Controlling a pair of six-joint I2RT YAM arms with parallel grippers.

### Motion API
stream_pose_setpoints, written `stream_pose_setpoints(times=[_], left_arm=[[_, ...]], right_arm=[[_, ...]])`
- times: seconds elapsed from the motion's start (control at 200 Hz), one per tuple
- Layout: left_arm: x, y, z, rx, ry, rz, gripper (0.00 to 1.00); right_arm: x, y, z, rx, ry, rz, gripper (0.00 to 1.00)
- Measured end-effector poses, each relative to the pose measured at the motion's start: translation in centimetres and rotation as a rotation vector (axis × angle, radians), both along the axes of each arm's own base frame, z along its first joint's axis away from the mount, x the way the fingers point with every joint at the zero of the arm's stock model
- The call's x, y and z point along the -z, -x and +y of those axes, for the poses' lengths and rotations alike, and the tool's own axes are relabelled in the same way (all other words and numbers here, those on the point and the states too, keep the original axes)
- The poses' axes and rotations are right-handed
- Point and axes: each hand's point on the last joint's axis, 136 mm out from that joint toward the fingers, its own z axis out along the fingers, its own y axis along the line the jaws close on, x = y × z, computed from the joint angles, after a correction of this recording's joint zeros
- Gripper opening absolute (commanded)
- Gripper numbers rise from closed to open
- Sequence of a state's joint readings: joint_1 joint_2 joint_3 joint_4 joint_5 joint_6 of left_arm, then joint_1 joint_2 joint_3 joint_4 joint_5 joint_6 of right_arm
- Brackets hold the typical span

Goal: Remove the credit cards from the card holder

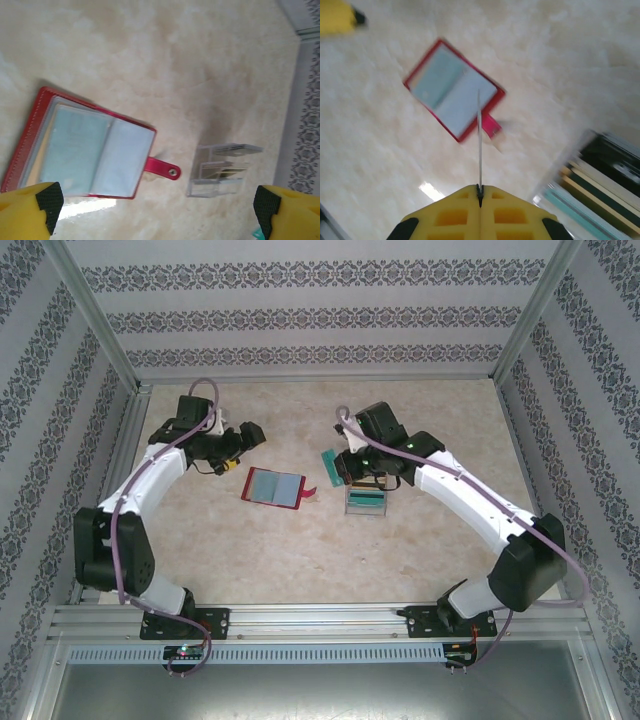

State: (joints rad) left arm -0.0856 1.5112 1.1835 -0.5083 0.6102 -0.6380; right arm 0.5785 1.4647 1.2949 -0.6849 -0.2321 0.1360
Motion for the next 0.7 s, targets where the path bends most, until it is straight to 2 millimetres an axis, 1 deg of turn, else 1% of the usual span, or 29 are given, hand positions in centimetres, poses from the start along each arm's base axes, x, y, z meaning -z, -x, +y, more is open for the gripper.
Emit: stream_pose_setpoints(times=[0.09,0.18,0.285,0.405,0.53,0.7], left_arm=[[-1.5,0.6,-0.1,-0.002,0.019,-0.035,1.00],[-2.0,1.2,-0.1,-0.004,0.026,-0.046,1.00],[-1.6,1.9,-0.2,-0.003,0.028,-0.041,1.00],[-0.7,2.6,-0.2,-0.004,0.027,-0.021,1.00],[-0.2,3.1,-0.1,-0.006,0.027,-0.009,1.00],[-0.4,3.3,-0.1,-0.006,0.028,-0.017,1.00]], right_arm=[[0.9,1.0,-1.4,-0.106,0.129,-0.023,0.00],[1.7,2.0,-2.9,-0.213,0.282,-0.054,0.00],[2.8,2.5,-3.8,-0.352,0.455,-0.099,0.00],[4.4,2.4,-4.7,-0.489,0.627,-0.126,0.00],[5.6,1.9,-5.6,-0.574,0.735,-0.142,0.00],[7.1,1.5,-6.6,-0.644,0.830,-0.156,0.00]])
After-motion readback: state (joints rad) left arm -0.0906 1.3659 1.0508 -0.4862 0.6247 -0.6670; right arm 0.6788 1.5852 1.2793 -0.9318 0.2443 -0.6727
